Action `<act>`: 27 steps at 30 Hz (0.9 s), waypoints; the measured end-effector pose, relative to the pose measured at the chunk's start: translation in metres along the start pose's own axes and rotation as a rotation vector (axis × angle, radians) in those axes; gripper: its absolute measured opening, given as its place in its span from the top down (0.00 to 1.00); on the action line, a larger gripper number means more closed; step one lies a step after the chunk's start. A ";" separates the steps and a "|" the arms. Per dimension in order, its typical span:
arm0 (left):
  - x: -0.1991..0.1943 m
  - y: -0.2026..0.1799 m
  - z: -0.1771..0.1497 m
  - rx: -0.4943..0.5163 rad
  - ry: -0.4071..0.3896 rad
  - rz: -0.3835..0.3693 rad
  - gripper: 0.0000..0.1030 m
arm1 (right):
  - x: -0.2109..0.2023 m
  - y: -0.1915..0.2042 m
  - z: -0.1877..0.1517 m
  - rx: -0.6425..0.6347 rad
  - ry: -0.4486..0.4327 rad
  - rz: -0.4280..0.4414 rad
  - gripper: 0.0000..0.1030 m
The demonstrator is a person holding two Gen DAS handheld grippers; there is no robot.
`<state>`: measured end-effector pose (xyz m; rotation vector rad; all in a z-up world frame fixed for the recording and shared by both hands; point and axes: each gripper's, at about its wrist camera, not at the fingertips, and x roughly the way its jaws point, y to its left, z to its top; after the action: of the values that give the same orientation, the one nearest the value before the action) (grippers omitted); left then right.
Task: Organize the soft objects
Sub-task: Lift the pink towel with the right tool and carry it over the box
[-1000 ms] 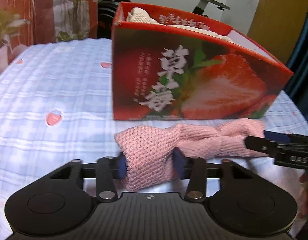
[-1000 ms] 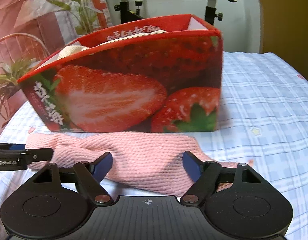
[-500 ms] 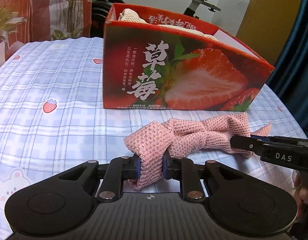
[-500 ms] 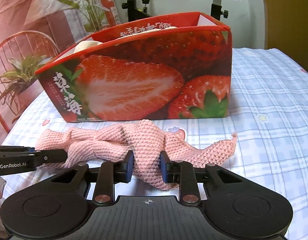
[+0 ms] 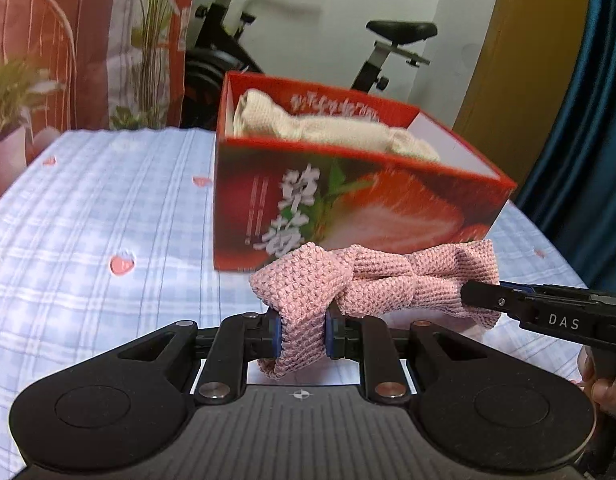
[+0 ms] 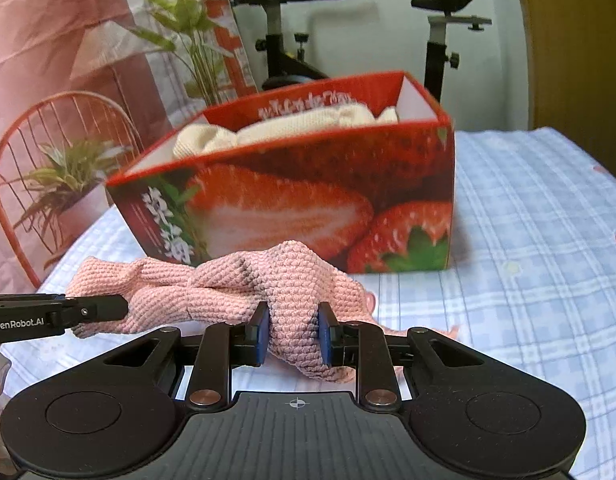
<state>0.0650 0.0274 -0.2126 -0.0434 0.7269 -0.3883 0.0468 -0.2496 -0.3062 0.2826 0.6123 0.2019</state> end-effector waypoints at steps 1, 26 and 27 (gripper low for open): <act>-0.002 0.000 0.003 0.003 -0.010 -0.004 0.80 | -0.002 0.000 0.002 -0.003 -0.008 0.002 0.78; 0.015 -0.024 0.129 0.090 -0.148 -0.028 0.80 | -0.002 -0.010 0.139 -0.076 -0.153 -0.005 0.78; 0.020 -0.022 0.131 0.092 -0.135 -0.028 0.80 | 0.005 -0.013 0.143 -0.068 -0.144 -0.010 0.78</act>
<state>0.1565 -0.0129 -0.1232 0.0074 0.5746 -0.4408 0.1367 -0.2894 -0.2012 0.2264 0.4636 0.1904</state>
